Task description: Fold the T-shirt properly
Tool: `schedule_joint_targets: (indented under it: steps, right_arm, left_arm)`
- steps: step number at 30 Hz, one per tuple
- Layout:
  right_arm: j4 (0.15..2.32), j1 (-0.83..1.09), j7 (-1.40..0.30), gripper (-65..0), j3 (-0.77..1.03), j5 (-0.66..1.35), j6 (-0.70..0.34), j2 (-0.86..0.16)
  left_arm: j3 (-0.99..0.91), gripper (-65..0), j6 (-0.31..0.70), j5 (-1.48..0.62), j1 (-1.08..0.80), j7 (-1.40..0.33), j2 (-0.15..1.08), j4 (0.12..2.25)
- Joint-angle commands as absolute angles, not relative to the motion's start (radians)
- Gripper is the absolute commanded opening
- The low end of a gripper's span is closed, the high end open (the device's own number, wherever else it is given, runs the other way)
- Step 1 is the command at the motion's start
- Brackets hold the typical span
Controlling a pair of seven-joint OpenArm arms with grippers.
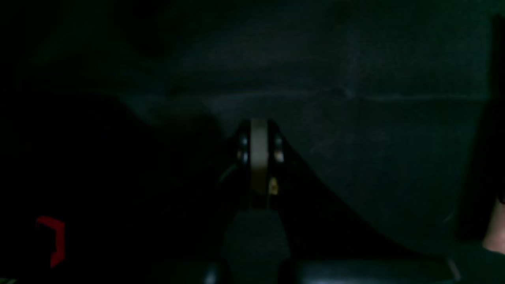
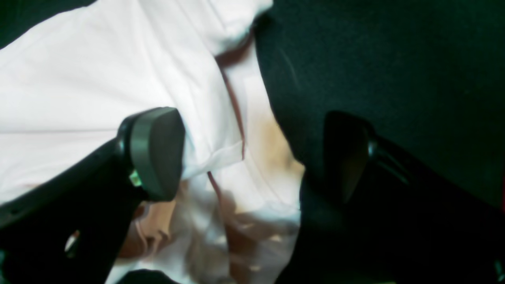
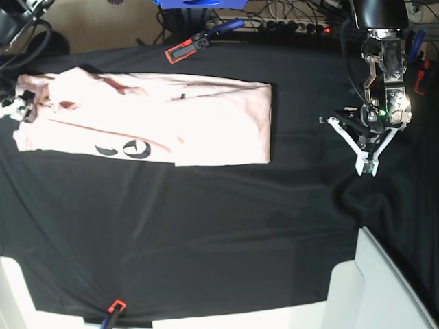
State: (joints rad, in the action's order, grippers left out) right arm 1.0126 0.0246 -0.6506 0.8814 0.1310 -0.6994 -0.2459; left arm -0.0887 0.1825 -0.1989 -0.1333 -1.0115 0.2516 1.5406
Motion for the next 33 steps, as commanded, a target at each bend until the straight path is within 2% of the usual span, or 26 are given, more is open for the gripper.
schedule_joint_targets:
  steps: [1,8,22,33]
  right_arm:
    - [1.000,0.016,-0.638,-14.2,0.886,0.136,-0.698,-0.272]
    - [0.940,0.005,-0.641,-14.7,0.886,0.139,-0.698,-0.280]
    - [0.998,0.008,-0.674,-15.2,0.885,0.137,-0.698,-0.176]
    - [1.096,0.021,-0.742,-34.1,0.885,0.137,-0.698,-0.143]
  left_arm:
    - [-0.093,-65.0,0.177,-0.196,-0.124,-0.998,0.263,1.555]
    - [-0.093,-65.0,0.177,-0.196,-0.125,-0.998,0.263,1.555]
    - [-0.087,-65.0,0.177,-0.196,-0.120,-0.998,0.255,1.555]
    - [-0.091,-65.0,0.177,-0.196,-0.116,-0.998,0.255,1.555]
